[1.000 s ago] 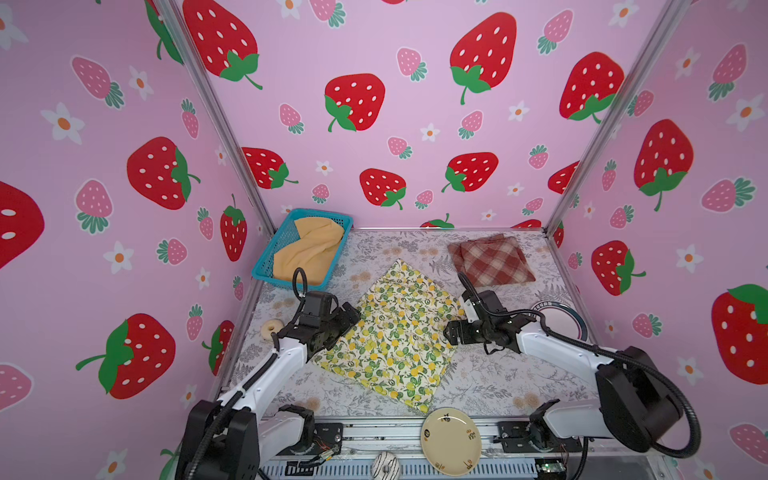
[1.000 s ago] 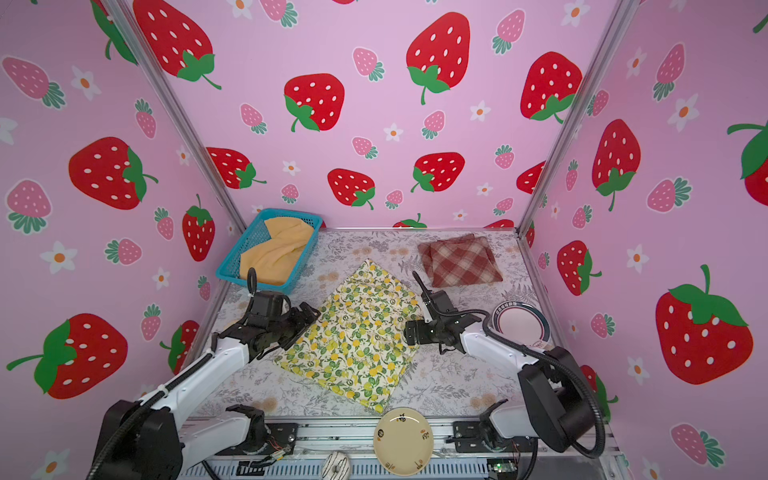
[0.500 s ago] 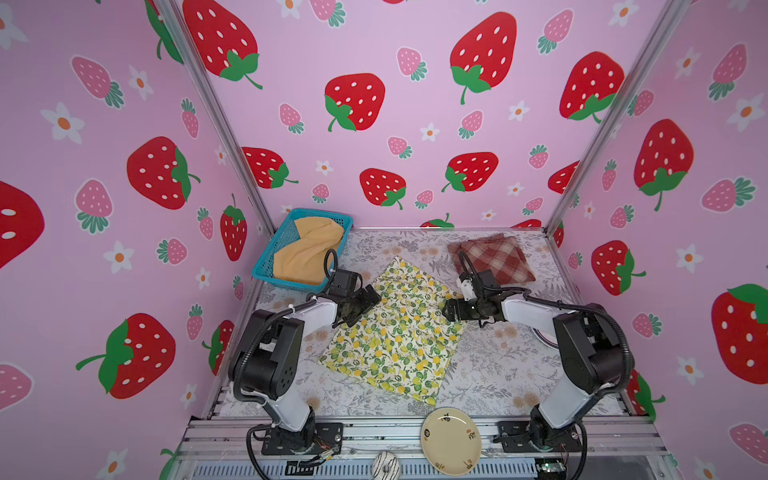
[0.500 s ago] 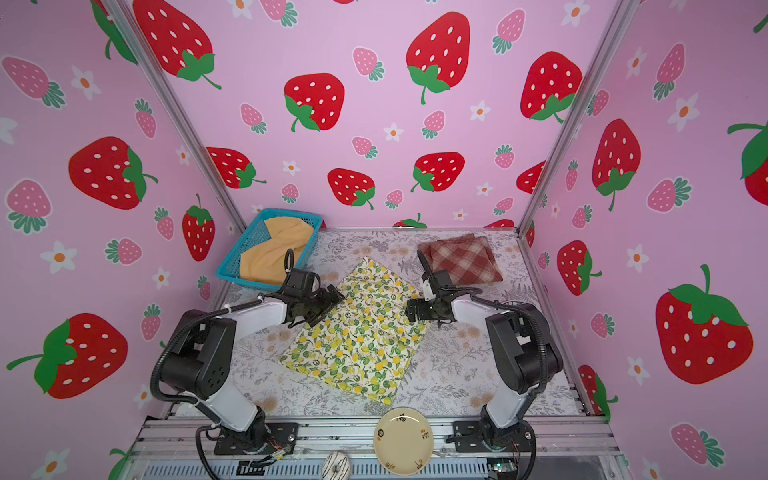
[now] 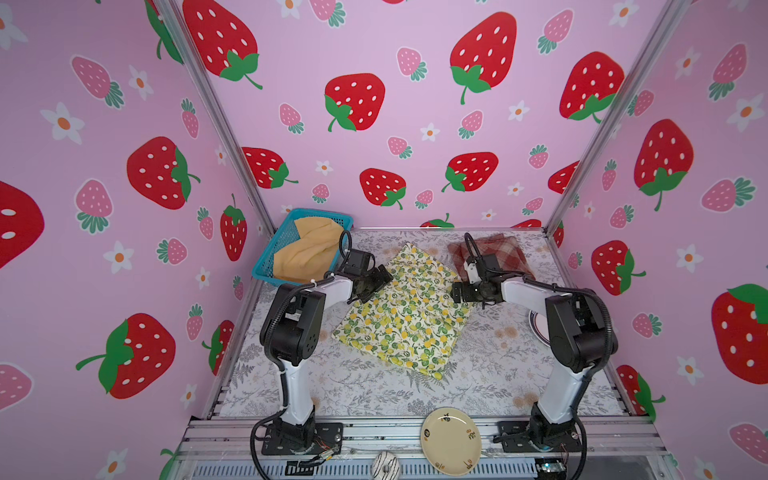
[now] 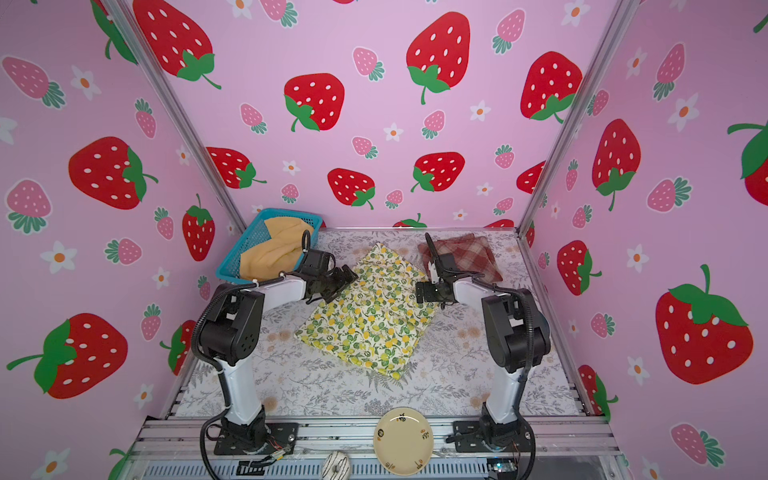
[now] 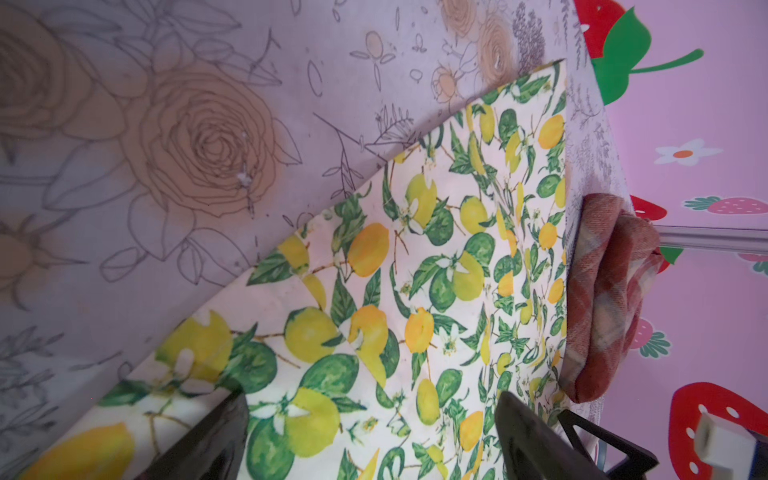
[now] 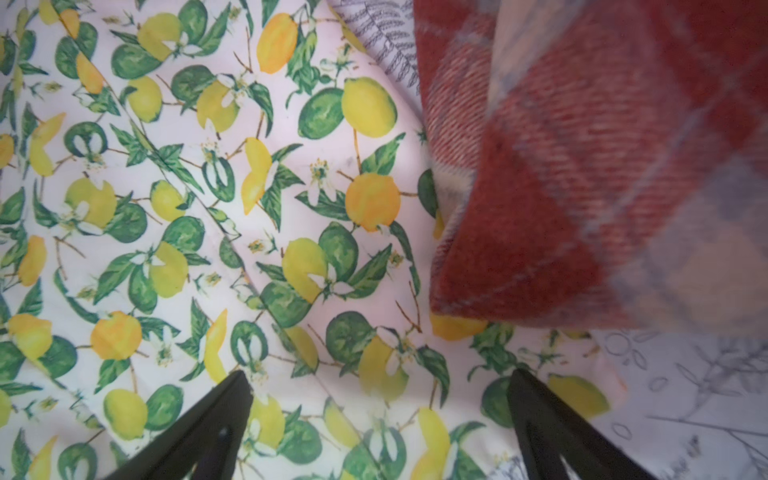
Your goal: Fold and stack the skirts
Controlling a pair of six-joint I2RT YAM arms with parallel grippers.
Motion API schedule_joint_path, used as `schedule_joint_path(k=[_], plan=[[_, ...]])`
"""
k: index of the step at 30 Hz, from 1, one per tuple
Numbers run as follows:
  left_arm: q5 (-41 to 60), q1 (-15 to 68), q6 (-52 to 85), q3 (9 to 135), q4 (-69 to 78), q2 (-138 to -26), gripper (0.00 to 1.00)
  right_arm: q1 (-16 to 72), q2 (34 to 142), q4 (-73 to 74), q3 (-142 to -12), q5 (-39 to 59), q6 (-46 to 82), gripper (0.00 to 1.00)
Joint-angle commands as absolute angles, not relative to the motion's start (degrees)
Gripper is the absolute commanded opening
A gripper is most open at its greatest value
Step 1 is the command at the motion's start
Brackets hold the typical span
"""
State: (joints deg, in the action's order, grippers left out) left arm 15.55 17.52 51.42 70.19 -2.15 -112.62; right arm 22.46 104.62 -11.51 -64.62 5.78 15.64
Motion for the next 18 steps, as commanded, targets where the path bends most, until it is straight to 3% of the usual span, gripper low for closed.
schedule_joint_path(k=[1, 9, 18], plan=[[17.2, 18.0, 52.4, 69.1, -6.4, -107.7, 0.94, 24.9, 95.6, -13.3, -63.5, 2.7, 12.5, 1.00], [16.6, 17.6, 50.5, 58.8, -10.6, -88.6, 0.96, 42.9, 76.1, -11.9, -51.7, -3.3, 9.5, 1.00], [12.4, 13.1, 52.5, 39.4, -15.7, -66.2, 0.97, 65.5, 69.3, -15.3, -42.9, -13.2, 12.8, 1.00]])
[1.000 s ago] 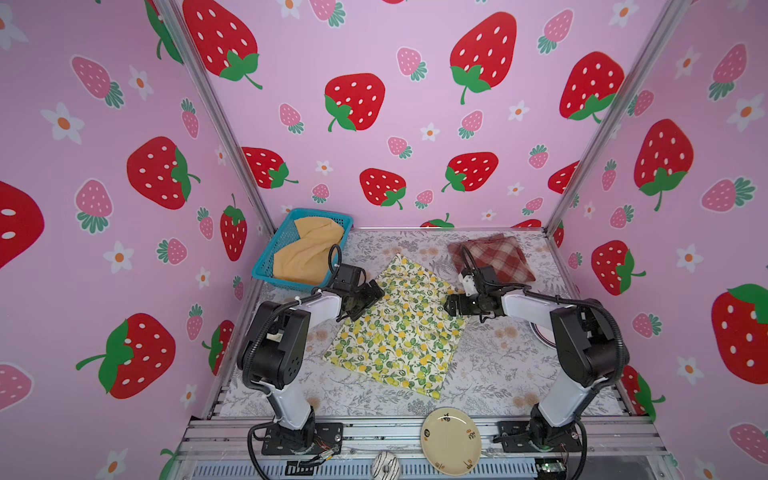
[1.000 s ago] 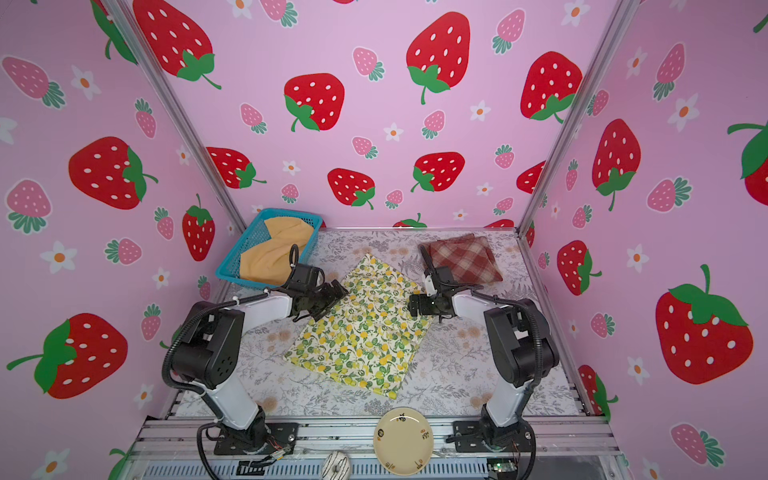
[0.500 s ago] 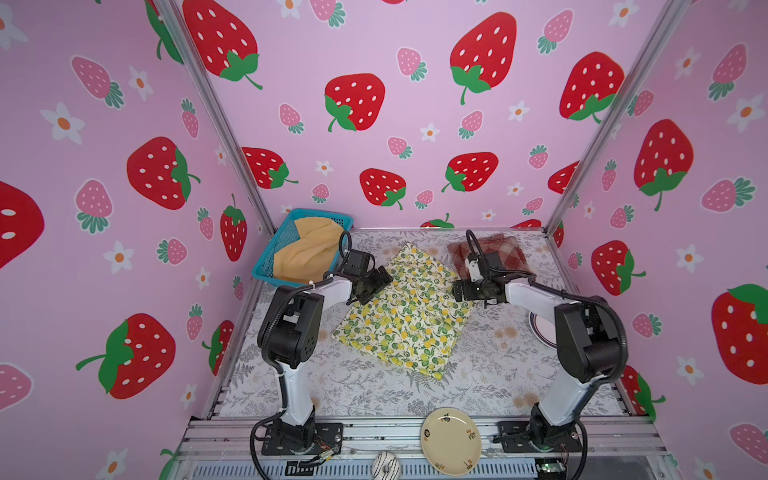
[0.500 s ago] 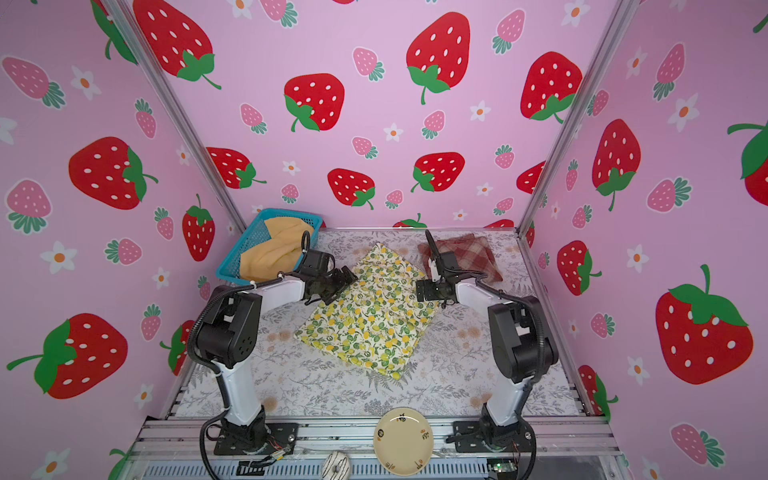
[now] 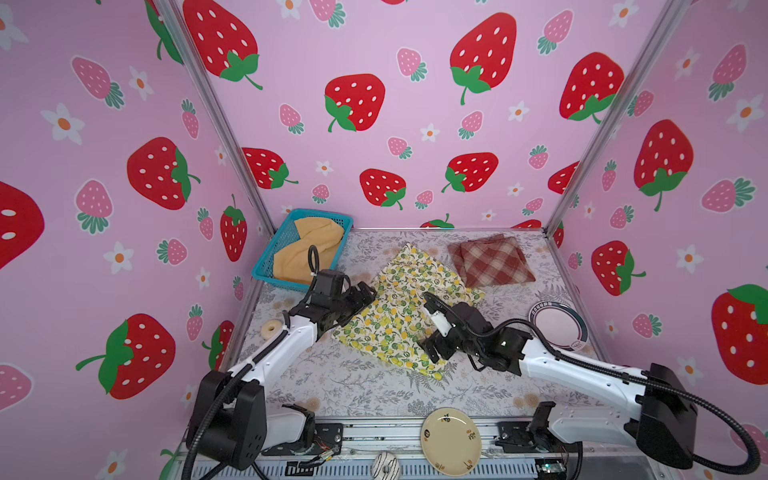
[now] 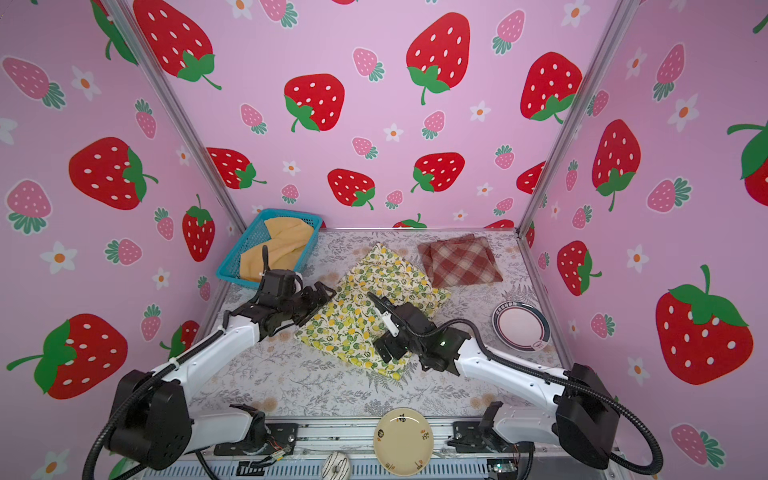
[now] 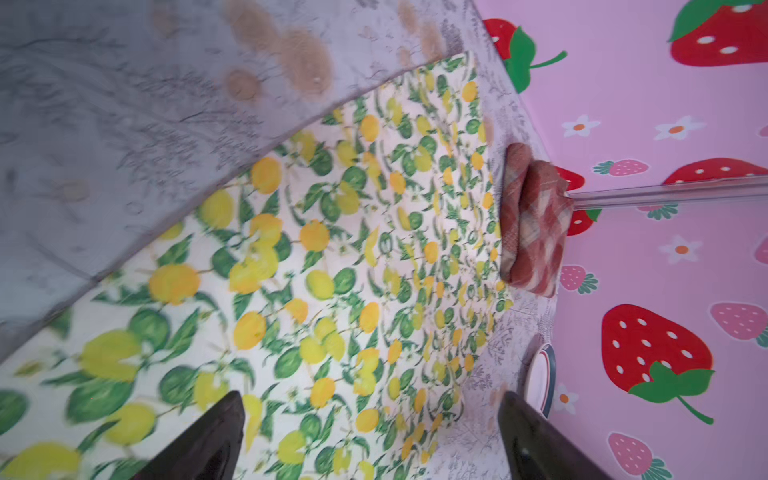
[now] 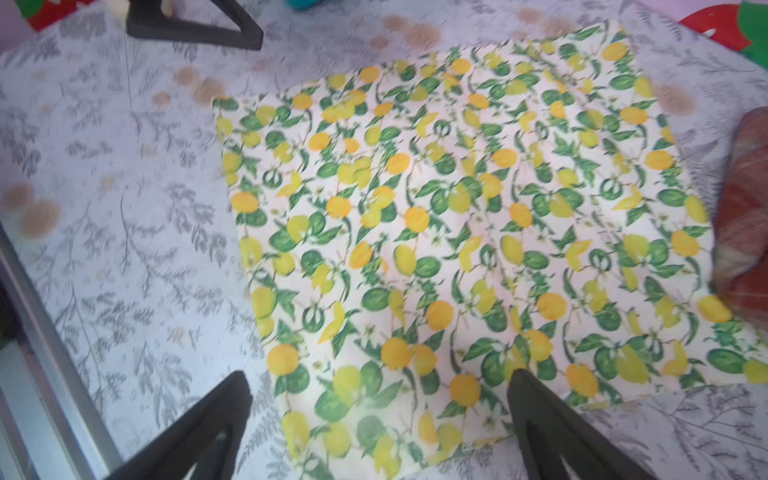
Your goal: Fold and stack the skirts
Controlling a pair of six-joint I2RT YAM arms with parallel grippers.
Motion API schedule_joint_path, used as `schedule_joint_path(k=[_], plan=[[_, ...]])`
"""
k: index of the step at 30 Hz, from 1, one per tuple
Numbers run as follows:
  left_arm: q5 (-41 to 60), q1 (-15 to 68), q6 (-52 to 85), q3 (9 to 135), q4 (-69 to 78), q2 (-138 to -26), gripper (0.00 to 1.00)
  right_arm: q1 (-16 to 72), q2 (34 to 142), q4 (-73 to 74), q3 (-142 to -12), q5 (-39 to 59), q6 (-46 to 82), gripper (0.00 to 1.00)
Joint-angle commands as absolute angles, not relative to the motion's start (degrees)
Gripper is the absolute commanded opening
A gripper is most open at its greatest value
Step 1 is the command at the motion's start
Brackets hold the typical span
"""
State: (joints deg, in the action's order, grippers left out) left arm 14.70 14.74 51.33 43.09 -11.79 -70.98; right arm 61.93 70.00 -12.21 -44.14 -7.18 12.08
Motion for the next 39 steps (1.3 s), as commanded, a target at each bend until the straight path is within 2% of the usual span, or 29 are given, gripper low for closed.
schedule_joint_path(k=[1, 6, 12, 19, 30, 39], plan=[[12.3, 12.4, 52.6, 38.2, -16.3, -64.4, 0.97, 67.1, 69.8, -16.1, -42.6, -14.1, 13.2, 1.00], [10.7, 9.6, 52.5, 34.0, -19.3, -57.6, 0.97, 75.8, 74.7, -19.7, -42.6, -20.0, 17.1, 0.97], [13.9, 6.5, 52.0, 32.2, -18.6, -58.5, 0.97, 80.0, 80.6, -20.9, -43.1, -23.2, 20.8, 0.89], [15.4, 5.2, 51.4, 30.9, -16.9, -59.3, 0.97, 80.0, 83.2, -20.1, -42.3, -24.1, 23.5, 0.83], [15.2, 4.6, 50.3, 31.6, -18.2, -60.1, 0.96, 79.8, 87.1, -19.2, -41.4, -22.5, 24.2, 0.69], [13.1, 4.6, 49.6, 31.2, -17.5, -63.8, 0.92, 78.2, 87.7, -17.4, -40.5, -20.6, 24.4, 0.52]])
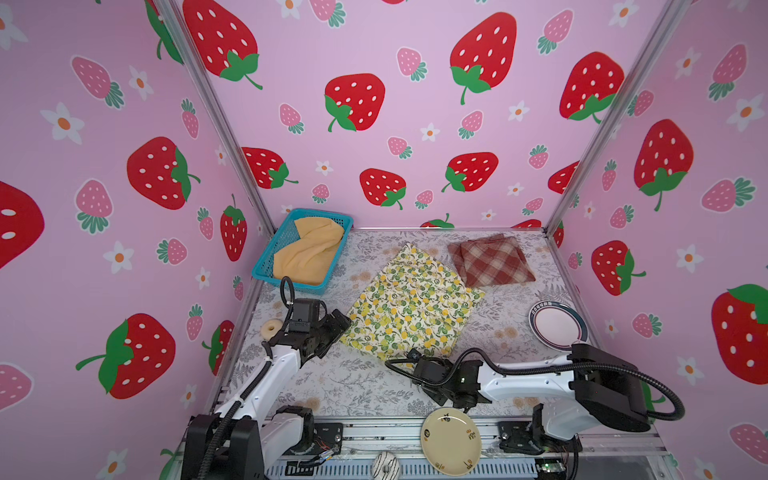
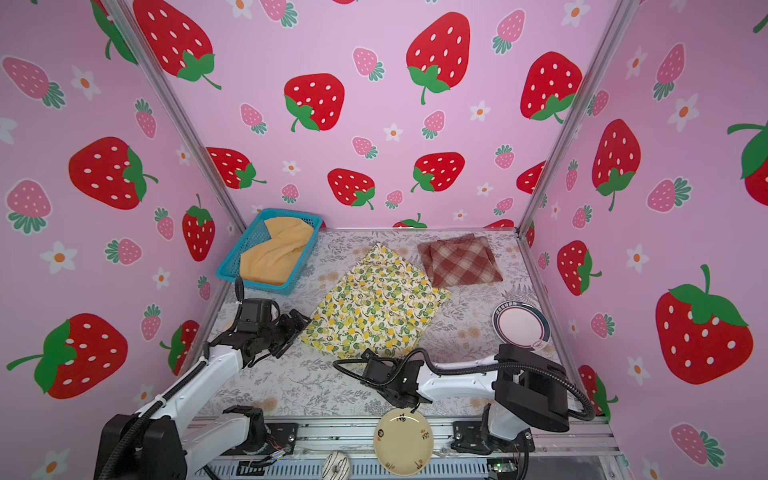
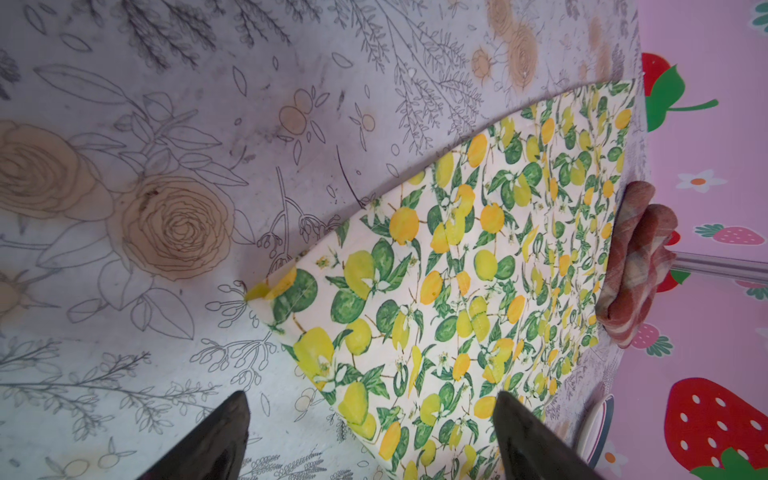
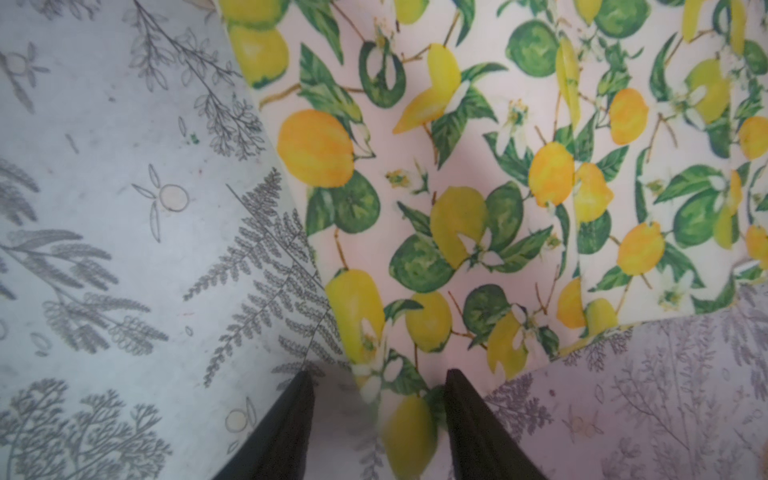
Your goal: Fold and stack the skirts
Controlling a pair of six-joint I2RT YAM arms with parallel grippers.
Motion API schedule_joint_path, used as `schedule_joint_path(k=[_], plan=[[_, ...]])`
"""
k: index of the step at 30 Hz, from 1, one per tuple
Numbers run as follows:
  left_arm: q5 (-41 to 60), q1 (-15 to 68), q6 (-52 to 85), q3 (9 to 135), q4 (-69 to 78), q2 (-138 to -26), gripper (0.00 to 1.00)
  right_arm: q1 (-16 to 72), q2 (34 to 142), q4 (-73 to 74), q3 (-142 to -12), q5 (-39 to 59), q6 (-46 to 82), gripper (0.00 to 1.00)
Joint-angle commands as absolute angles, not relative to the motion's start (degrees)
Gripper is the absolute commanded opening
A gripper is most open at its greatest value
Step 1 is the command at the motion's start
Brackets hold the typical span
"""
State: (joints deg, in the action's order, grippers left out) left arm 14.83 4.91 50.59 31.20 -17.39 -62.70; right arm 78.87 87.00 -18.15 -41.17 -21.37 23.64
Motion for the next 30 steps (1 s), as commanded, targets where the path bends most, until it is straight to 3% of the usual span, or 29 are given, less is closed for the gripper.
schedule_joint_path(k=[1, 4, 8, 15, 25, 27, 30], plan=[[12.9, 4.6, 49.6, 31.2, -17.4, -64.3, 0.92, 78.1, 87.7, -17.4, -40.5, -20.4, 24.3, 0.52], [13.0, 4.6, 49.2, 31.2, -16.9, -65.9, 0.91, 77.4, 87.8, -17.2, -40.5, -19.8, 24.0, 0.47], [12.4, 4.6, 48.5, 31.4, -17.0, -67.9, 0.88, 76.7, 88.1, -17.1, -40.5, -18.9, 23.7, 0.30], [10.8, 4.6, 48.2, 31.5, -15.9, -70.6, 0.79, 76.5, 88.7, -17.0, -40.7, -18.2, 23.6, 0.13], [11.7, 4.6, 47.6, 32.5, -11.8, -78.5, 0.55, 76.5, 87.8, -17.4, -41.2, -18.3, 23.8, 0.12], [12.2, 4.6, 47.7, 32.6, -10.9, -79.8, 0.47, 76.4, 87.3, -17.7, -41.1, -18.3, 23.9, 0.12], [13.2, 4.7, 47.5, 32.6, -9.9, -81.0, 0.27, 76.4, 86.4, -18.1, -41.1, -18.2, 23.9, 0.12]])
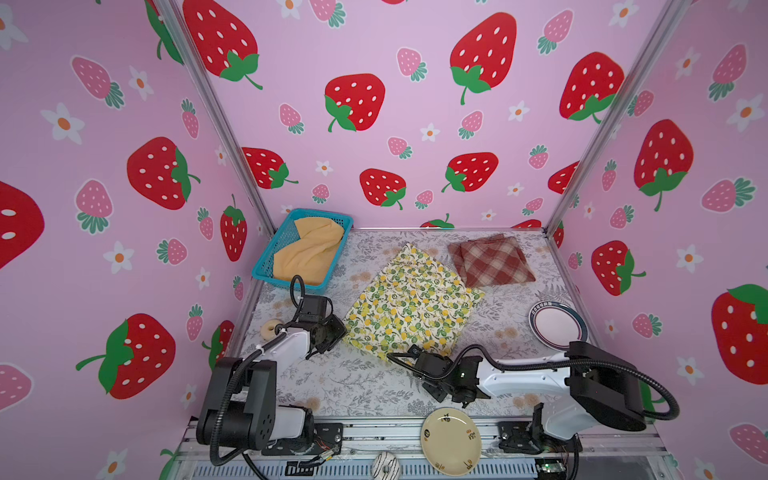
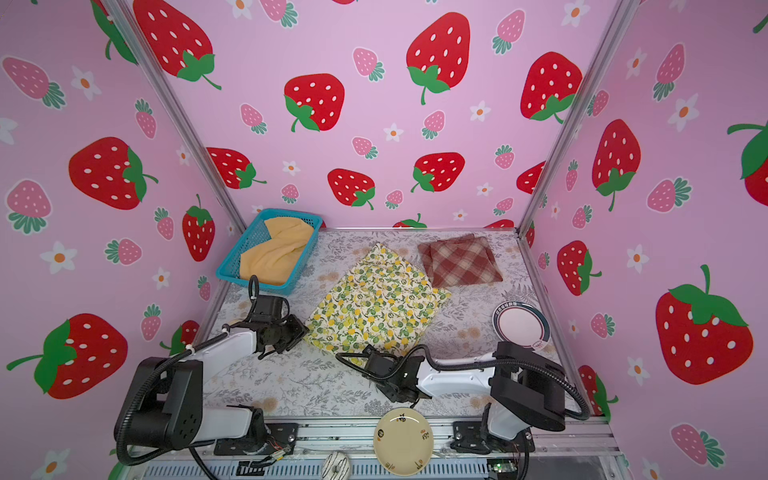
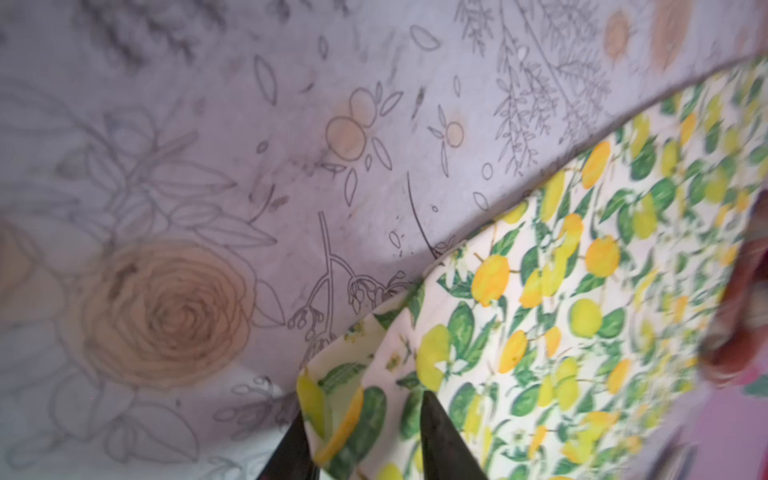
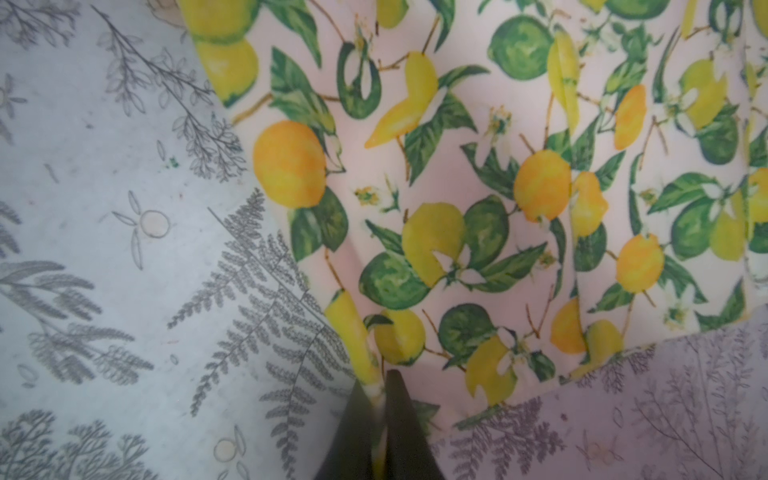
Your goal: Fold and stack the skirts
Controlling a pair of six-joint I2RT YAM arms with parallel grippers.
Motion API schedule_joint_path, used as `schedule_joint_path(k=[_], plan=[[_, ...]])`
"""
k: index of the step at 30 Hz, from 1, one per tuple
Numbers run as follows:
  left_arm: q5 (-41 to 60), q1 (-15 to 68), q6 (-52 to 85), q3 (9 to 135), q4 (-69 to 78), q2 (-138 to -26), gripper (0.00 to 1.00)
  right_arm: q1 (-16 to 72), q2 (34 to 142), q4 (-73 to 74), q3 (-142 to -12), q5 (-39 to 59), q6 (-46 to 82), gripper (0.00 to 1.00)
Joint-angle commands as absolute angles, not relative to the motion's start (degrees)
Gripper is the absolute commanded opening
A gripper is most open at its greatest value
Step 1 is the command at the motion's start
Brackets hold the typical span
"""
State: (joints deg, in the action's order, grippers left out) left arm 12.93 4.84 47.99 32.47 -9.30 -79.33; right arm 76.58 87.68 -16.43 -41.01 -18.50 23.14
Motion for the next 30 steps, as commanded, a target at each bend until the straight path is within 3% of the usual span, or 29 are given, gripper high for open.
schedule_joint_path(k=[1, 3, 13, 30], plan=[[13.6, 4.6, 47.5, 32.6, -9.8, -81.2, 0.18, 76.5, 86.1, -18.3, -41.3, -18.1, 24.0, 0.11], [14.0, 4.7, 47.6, 32.8, -10.0, -81.2, 0.00, 76.5, 85.5, -18.5, -41.6, -17.9, 24.0, 0.11], [11.9, 4.6, 46.8, 38.3, -20.0, -71.0, 0.00, 76.4, 81.3, -20.5, -43.8, -12.4, 23.5, 0.06], [11.7, 4.2, 47.4, 53.4, -36.7, -53.5, 0.00, 73.7, 62.1, -23.4, -43.2, 2.6, 27.5, 0.00]])
